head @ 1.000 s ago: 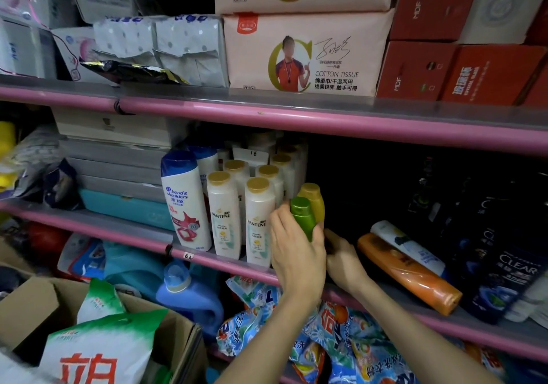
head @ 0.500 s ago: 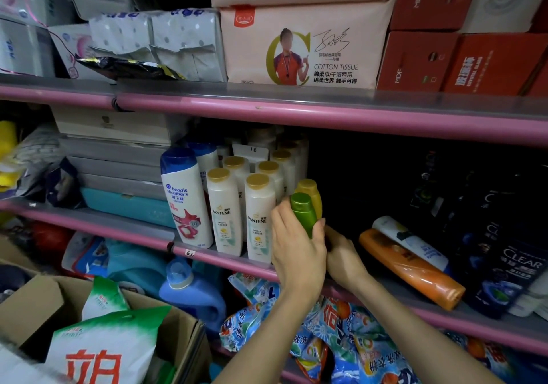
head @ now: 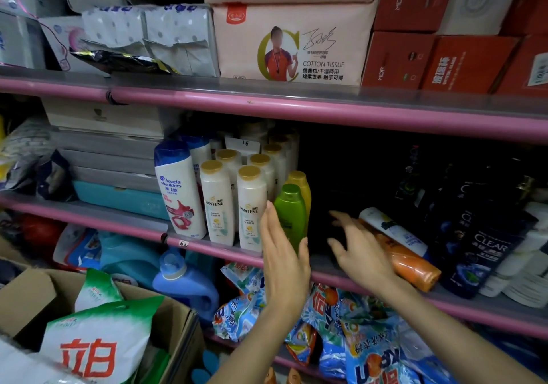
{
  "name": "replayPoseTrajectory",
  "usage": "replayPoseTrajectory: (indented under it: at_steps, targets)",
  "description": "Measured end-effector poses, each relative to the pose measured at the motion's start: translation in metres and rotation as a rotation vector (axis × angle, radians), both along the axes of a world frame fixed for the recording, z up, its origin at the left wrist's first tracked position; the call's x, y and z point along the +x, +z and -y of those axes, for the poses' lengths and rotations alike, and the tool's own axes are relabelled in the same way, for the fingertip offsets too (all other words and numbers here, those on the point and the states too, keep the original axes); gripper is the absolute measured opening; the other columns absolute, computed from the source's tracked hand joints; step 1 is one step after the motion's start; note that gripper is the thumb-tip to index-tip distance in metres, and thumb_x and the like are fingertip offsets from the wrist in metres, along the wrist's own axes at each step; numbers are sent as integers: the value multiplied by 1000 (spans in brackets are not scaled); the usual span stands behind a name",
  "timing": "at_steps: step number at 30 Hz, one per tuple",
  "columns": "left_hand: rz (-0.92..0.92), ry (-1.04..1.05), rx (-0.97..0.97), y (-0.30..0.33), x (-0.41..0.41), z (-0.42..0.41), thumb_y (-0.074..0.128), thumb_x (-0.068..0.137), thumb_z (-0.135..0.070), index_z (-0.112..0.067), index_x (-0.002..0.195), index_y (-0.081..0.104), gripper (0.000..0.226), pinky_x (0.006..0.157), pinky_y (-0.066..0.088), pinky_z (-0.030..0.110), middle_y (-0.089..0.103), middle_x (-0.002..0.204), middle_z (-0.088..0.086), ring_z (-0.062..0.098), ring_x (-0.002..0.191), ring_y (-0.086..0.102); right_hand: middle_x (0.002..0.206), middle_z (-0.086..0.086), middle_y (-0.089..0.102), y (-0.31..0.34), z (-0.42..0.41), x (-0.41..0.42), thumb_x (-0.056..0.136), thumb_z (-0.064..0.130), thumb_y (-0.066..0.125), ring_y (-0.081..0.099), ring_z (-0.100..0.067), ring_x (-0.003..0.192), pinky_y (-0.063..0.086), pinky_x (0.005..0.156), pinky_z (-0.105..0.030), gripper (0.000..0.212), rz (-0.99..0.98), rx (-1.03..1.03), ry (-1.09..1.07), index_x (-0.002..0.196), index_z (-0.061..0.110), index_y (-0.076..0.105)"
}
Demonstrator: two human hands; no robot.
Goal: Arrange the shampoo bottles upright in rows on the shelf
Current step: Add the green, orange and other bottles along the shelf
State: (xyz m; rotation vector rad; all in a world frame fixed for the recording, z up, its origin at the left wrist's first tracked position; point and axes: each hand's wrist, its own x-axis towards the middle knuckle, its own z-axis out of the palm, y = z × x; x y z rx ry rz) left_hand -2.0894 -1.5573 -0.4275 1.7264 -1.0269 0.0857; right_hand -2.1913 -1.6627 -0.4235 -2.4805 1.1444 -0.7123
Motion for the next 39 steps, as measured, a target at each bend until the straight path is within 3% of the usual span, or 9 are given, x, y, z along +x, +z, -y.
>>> replayPoseTrajectory:
  at_steps: [5, 10, 16, 19, 24, 29, 32, 35, 39]
  targets:
    - [-43, -98, 69, -23, -36, -23, 49, 95, -29, -38, 145, -10, 78, 83, 28, -9, -17, 147, -32, -28, 113, 26, 128, -12, 44, 16, 5, -65, 84, 45, 59, 55, -32, 110, 51, 84, -41, 71, -527, -114, -287, 141, 23, 24]
    - [-25, -255, 218, -47, -77, -39, 47, 97, -30, -33, 150, 4, 68, 72, 21, -15, 2, 152, -24, -39, 104, 17, 127, -14, 42, 24, 11, -89, 85, 48, 59, 56, -37, 110, 50, 86, -42, 66, -603, 105, -259, 139, 24, 29]
    - [-39, -308, 248, -39, -92, -34, 46, 97, -36, -32, 151, 5, 67, 96, 13, 2, 4, 156, -20, 1, 139, 20, 106, -4, 63, 45, 0, -85, 82, 46, 62, 64, -24, 92, 52, 70, -29, 56, -116, 390, -246, 131, 21, 52]
    - [-18, -368, 242, -21, -89, -25, 53, 94, -35, -31, 151, 4, 75, 109, 6, 9, 4, 157, -19, 0, 143, 10, 105, -12, 63, 65, -8, -77, 89, 37, 59, 68, -26, 77, 56, 50, -28, 47, 204, 879, -275, 132, 24, 46]
    - [-132, -597, 170, 12, -88, -18, 58, 79, -62, -48, 144, 11, 82, 109, 27, 27, 19, 149, -26, -5, 136, 22, 75, -19, 65, 89, -17, -79, 97, 40, 43, 60, -19, 49, 46, 35, -18, 43, 429, 1429, -165, 110, 1, 57]
    - [-282, -613, 115, 32, -80, -9, 68, 78, -52, -44, 133, 36, 64, 97, 44, 26, 44, 127, -20, -1, 117, 47, 65, -15, 58, 89, -17, -79, 101, 34, 31, 54, -17, 45, 43, 33, -20, 39, 632, 1512, -117, 108, 3, 52]
    - [-237, -615, 154, 40, -72, 4, 72, 79, -44, -35, 132, 41, 63, 87, 40, 14, 49, 124, -12, 0, 111, 49, 76, -15, 67, 90, -11, -82, 96, 45, 42, 60, -19, 55, 44, 37, -20, 47, 659, 1478, -44, 112, 4, 58]
    - [-240, -606, 217, 45, -64, 17, 75, 77, -43, -28, 135, 41, 69, 92, 45, 23, 53, 125, -5, 8, 112, 53, 90, -16, 71, 91, -7, -83, 84, 50, 60, 65, -20, 60, 46, 42, -21, 58, 665, 1423, 16, 116, 2, 59]
    - [-262, -620, 293, 43, -56, 25, 75, 77, -42, -29, 132, 43, 65, 87, 46, 20, 57, 123, -4, 9, 108, 56, 89, -16, 74, 84, -1, -79, 85, 42, 64, 67, -18, 65, 56, 56, -24, 39, 686, 1239, 0, 109, 11, 65]
